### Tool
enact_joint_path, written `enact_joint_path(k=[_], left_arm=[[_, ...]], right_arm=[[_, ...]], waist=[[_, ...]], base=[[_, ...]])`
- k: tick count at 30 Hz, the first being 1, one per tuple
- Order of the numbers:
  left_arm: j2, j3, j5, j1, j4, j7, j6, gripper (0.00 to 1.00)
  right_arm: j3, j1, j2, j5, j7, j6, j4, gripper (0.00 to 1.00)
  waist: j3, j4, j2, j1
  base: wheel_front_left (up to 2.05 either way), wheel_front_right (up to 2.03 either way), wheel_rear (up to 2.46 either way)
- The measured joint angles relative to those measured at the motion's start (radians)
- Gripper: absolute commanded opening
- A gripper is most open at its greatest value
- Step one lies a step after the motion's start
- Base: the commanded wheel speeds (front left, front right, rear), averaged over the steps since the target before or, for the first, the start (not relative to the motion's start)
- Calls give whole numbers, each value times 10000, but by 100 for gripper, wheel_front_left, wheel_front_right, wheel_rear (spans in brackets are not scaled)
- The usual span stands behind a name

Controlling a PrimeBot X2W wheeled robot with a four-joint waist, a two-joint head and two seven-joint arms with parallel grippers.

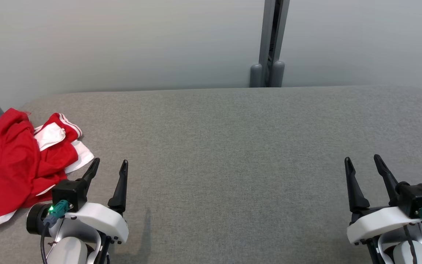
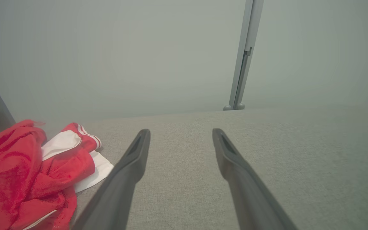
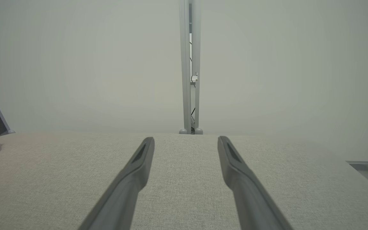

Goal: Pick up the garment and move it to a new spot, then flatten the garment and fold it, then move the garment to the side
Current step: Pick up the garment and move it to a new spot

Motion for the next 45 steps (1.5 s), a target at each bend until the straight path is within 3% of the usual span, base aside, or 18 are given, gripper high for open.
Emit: enact_joint_path(k=[6,27,33,45], left_arm=[[-29,12,-42,-310,92,-104,82,100],[98,472,-556,-488,268,-631,430,100],[107,454,-633,-446,232,-644,428,100],[111,410,-813,-471,201,-614,491,100]], right_arm=[[31,6,-8,-15,25,0,-84,100],[428,-311,-86,-71,255,2,-617,100],[447,-328,-75,-73,265,2,-677,100],[412,-365,-77,-94,268,2,-765,100]], waist=[[38,684,0,0],[404,4194,0,0],[502,4600,0,0],[635,4721,0,0]], base=[[0,0,0],[0,0,0],[0,0,0],[0,0,0]])
